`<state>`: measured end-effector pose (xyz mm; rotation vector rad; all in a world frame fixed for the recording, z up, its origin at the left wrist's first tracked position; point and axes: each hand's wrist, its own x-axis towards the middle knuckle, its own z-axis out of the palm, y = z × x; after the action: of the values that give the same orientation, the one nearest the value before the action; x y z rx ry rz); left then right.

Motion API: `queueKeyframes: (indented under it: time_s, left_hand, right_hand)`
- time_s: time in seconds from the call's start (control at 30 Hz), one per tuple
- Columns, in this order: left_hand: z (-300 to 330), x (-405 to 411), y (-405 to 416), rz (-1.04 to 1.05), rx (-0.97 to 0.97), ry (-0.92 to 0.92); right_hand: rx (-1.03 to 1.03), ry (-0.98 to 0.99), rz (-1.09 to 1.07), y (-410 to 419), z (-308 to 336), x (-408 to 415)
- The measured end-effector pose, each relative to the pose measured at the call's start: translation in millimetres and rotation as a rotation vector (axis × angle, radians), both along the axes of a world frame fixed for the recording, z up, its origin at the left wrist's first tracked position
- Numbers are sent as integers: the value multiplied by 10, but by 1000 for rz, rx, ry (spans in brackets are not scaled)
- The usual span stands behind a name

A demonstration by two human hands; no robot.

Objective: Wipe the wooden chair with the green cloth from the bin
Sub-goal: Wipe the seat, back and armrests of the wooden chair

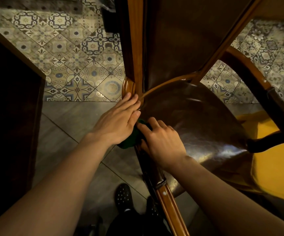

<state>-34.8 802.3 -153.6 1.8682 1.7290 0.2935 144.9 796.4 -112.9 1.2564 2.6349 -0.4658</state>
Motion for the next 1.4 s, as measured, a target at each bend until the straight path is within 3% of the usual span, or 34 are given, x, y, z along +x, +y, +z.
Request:
queueKeyframes:
  time_s: [0.27, 0.43, 0.7, 0.97, 1.4]
  left_hand:
    - [58, 13, 39, -5, -53, -3]
    - [198, 39, -18, 1, -48, -34]
    - [259, 415, -820, -1, 81, -57]
    - [80, 983, -1300, -165, 67, 11]
    - [7, 1143, -1375, -106, 37, 113]
  right_hand:
    - [-123, -80, 63, -107, 233, 179]
    - [-277, 34, -34, -273, 470, 483]
    - [-216, 36, -83, -1028, 520, 818]
    - [-70, -44, -74, -1435, 143, 926]
    - [-86, -41, -41, -1850, 147, 1399]
